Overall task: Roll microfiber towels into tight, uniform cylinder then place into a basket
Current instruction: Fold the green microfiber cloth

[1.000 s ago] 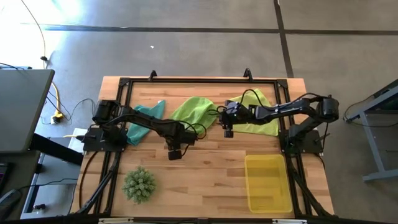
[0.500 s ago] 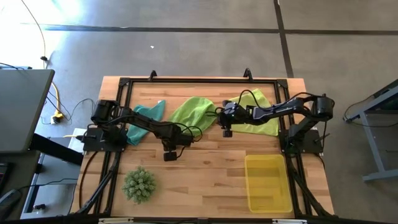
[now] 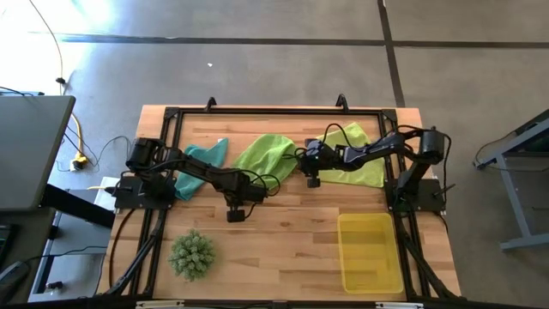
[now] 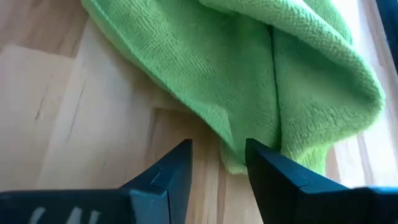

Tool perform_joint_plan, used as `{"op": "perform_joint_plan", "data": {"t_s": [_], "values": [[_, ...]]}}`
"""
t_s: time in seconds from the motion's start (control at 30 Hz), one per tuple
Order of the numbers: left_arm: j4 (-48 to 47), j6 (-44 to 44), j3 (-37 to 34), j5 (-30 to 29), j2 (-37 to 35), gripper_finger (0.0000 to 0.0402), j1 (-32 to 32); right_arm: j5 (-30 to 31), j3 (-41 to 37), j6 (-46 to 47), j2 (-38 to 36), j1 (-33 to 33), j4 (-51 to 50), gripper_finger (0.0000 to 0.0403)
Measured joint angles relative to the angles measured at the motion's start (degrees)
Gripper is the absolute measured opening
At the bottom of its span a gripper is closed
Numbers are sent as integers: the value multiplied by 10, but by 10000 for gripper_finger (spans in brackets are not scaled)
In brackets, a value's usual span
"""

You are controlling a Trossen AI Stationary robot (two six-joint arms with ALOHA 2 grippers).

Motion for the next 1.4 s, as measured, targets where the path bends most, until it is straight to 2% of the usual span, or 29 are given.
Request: {"op": "perform_joint_plan", "data": {"t_s": [0.17,0.27,0.53,0.73,0.87,1.0,1.17,1.4], "values": [[1,-7,0,-4,0,3,0,10,0,3,20,0,24,137],[1,-14,0,-4,0,3,0,10,1,5,21,1,17,120],[1,-43,0,-15,0,3,0,35,1,37,20,6,1,13],[-1,-89,1,-24,-5,3,1,78,0,64,-20,15,-67,12],[-27,-113,30,-68,-24,3,3,91,0,72,-71,24,-121,3],[-95,-120,85,-125,-34,3,1,90,10,73,-135,31,-188,2],[-184,-120,171,-215,-41,3,2,102,68,61,-207,35,-296,1],[-298,-121,270,-356,-45,3,8,129,156,-10,-258,24,-378,1]]}}
